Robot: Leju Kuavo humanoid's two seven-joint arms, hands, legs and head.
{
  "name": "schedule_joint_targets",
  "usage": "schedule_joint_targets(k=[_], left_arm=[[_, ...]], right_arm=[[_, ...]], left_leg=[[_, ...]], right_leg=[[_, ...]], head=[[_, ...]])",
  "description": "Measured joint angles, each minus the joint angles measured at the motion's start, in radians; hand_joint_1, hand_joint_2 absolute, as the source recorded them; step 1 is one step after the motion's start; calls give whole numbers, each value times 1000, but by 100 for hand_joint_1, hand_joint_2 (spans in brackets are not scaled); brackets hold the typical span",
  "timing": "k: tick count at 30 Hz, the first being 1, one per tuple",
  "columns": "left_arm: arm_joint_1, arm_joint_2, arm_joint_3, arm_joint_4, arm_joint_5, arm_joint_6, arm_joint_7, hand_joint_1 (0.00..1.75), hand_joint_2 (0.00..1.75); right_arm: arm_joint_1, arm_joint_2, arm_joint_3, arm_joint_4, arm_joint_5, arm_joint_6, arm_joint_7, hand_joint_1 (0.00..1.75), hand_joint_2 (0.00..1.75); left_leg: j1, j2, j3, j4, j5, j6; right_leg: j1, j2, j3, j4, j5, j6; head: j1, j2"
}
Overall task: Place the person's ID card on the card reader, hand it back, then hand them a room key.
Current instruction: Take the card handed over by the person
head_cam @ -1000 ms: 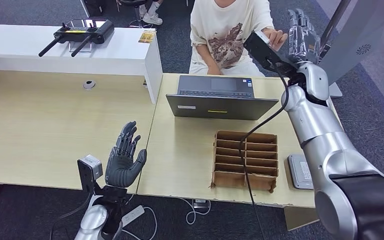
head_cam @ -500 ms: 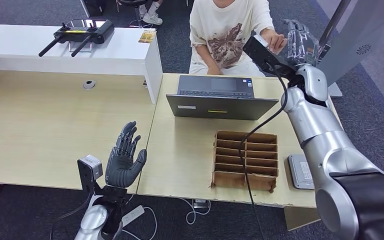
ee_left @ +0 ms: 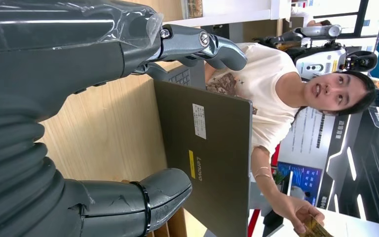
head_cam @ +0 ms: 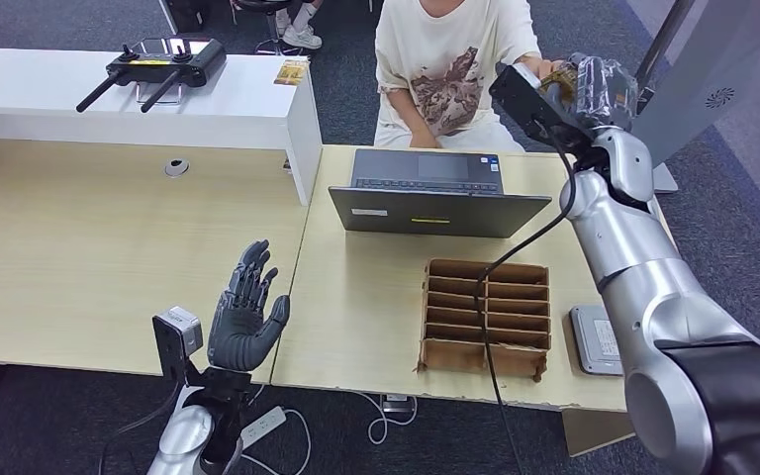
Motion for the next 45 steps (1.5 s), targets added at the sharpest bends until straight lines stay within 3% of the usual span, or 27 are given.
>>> schedule_joint_targets(k=[34,39,45], left_arm=[[6,8,0,0,0,4,-6,0,175],[7,9,0,0,0,5,-6,0,175],[18,9,0,-1,0,6,-9,0,175]], right_arm=[[2,0,-29,-3,-41,24,-34,175,175],[2,1,-54,-4,-126,76,-83,175,175],[17,2,-127,-42,-335,219,-184,175,175]], left_leg=[[0,0,0,0,0,0],[0,0,0,0,0,0],[0,0,0,0,0,0]], right_leg=[[0,0,0,0,0,0],[0,0,0,0,0,0],[0,0,0,0,0,0]], head=[[0,0],[0,0],[0,0]])
